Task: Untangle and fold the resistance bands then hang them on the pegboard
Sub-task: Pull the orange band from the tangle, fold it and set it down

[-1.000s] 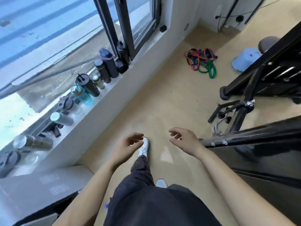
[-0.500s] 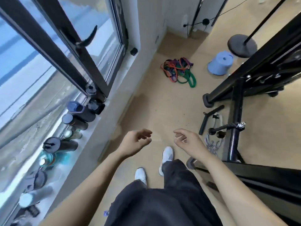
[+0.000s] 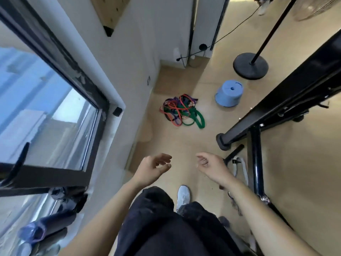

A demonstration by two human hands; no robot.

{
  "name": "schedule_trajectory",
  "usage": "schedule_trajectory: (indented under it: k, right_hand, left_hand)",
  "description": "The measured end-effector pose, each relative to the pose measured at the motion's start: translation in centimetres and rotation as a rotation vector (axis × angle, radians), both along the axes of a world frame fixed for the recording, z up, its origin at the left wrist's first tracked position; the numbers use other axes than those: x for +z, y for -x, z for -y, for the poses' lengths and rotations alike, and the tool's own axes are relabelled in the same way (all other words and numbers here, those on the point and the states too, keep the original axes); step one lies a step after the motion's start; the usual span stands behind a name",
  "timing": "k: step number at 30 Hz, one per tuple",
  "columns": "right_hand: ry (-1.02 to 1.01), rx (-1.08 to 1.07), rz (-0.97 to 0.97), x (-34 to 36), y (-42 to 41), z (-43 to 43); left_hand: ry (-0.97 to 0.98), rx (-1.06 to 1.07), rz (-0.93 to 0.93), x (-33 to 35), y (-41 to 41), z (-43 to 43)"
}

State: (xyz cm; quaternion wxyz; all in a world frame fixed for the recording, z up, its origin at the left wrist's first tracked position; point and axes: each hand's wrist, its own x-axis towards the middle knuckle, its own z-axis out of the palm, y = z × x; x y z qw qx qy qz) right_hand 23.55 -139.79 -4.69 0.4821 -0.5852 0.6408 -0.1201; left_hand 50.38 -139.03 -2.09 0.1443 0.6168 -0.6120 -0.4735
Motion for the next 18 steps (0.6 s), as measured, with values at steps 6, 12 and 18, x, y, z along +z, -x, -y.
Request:
schedule_trajectory:
  k: [6, 12, 18]
  right_hand:
    - [0.001, -0.051, -0.004, -0.1, 3.5, 12.4]
    - [-0.061, -0.111, -0.063, -0.4, 5.3, 25.7]
    - [-0.057, -0.166, -0.133, 1.0, 7.8, 38.4]
  left_hand:
    - [-0.029, 0.019, -0.060, -1.0, 2.1, 13.0]
    - [-0.050, -0.035, -0.130, -3.8, 4.3, 27.9]
    - [-0.099, -0.106, -0.183, -4.9, 6.9, 42.9]
